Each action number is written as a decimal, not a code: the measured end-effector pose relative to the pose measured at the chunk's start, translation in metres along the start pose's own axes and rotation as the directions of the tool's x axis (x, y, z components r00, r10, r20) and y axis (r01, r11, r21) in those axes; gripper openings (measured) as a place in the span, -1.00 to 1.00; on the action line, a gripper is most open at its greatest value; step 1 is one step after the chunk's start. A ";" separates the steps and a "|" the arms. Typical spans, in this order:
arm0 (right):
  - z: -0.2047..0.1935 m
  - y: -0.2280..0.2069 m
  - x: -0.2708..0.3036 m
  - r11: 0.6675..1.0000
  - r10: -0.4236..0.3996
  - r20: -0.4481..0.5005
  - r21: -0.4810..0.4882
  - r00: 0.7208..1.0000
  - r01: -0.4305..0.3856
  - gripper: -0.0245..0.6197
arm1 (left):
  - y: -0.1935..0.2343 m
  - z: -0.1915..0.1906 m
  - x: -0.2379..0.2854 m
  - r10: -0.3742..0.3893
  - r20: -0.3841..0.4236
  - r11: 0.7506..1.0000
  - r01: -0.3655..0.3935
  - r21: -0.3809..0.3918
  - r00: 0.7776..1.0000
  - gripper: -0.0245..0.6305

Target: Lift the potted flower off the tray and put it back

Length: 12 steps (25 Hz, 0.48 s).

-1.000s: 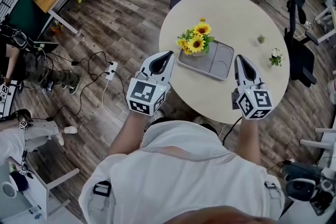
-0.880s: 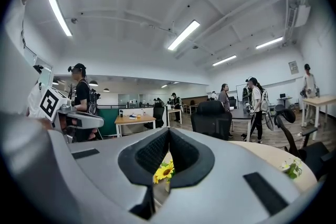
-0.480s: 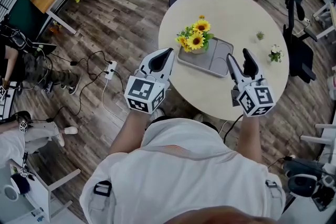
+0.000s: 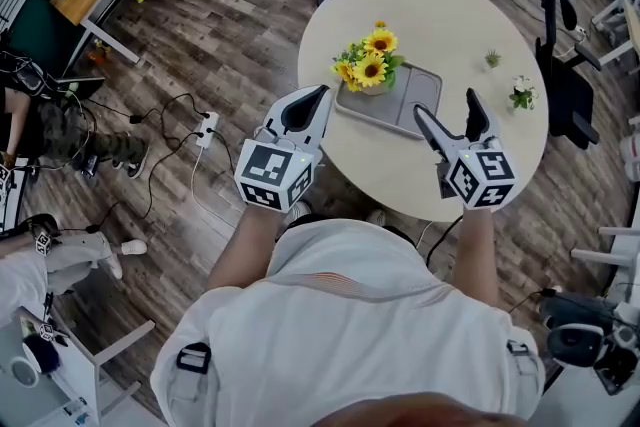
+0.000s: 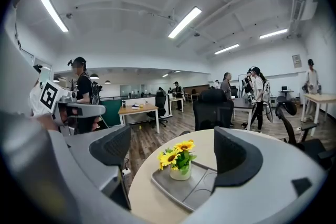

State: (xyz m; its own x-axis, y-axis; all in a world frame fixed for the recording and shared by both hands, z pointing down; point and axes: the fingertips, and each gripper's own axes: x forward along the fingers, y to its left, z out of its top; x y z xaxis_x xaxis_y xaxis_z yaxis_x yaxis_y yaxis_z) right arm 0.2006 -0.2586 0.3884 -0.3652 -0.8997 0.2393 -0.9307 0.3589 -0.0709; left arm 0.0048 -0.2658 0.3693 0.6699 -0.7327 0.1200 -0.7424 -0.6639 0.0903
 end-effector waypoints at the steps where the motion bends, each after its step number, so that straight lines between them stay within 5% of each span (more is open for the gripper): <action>1: -0.006 0.001 0.003 1.000 0.001 -0.021 -0.004 1.000 -0.001 0.55 | 0.001 -0.001 -0.001 0.002 -0.002 1.000 -0.002 0.000 1.000 -0.91; 12: -0.111 -0.006 0.082 0.999 -0.040 -0.265 -0.020 0.963 0.036 0.55 | 0.019 -0.026 -0.010 0.034 -0.048 0.999 -0.035 -0.019 0.998 -0.91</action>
State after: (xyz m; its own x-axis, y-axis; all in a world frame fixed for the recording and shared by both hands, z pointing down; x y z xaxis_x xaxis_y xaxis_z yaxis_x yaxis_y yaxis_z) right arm 0.1788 -0.3071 0.5158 -0.3090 -0.8152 0.4899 -0.9425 0.3315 -0.0429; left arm -0.0160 -0.2669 0.3953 0.6428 -0.7468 0.1707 -0.7654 -0.6349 0.1046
